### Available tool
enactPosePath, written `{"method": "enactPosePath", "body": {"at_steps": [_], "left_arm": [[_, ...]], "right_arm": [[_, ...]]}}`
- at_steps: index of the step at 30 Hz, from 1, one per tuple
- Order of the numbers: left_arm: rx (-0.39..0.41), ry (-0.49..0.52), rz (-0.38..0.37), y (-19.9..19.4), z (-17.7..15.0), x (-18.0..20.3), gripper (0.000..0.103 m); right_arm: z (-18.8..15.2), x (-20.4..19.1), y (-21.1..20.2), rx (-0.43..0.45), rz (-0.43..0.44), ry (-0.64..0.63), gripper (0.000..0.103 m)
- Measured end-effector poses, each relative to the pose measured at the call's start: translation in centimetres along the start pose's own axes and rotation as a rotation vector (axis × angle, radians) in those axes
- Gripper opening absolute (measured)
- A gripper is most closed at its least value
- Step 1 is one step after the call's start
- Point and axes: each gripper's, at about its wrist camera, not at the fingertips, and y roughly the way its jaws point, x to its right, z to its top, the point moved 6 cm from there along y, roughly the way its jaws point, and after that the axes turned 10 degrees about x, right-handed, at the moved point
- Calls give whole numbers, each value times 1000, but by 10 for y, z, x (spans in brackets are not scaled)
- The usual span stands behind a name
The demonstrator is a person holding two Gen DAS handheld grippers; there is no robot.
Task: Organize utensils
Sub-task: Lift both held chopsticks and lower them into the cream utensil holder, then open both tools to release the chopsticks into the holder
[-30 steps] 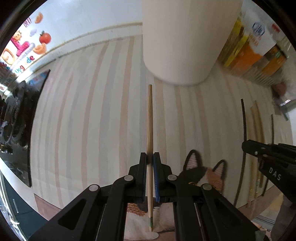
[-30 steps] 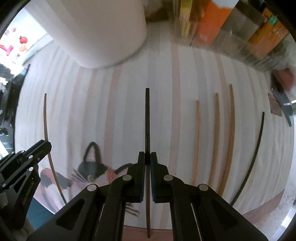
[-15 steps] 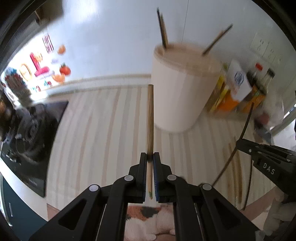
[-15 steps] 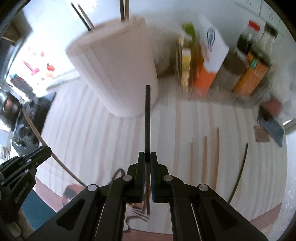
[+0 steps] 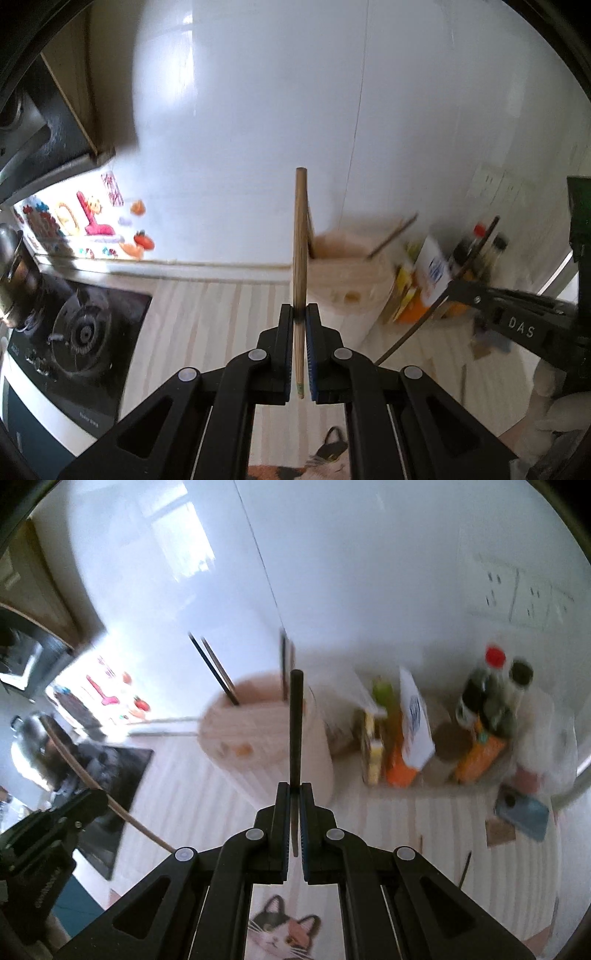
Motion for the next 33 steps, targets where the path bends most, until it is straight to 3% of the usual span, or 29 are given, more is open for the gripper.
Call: {"method": "enactPosePath", "body": {"at_steps": [8, 16, 29, 33], "left_arm": [[84, -21, -48, -12, 94, 4, 4], [63, -13, -59, 29, 126, 12, 4], [-43, -19, -34, 122, 115, 11, 4], [-51, -23, -49, 127, 115, 11, 5]], "right_arm": [[84, -28, -35, 47, 92, -35, 5], [157, -43, -36, 123, 56, -70, 5], [164, -19, 43, 40, -2, 2, 5], [160, -10, 60, -2, -13, -5, 5]]}}
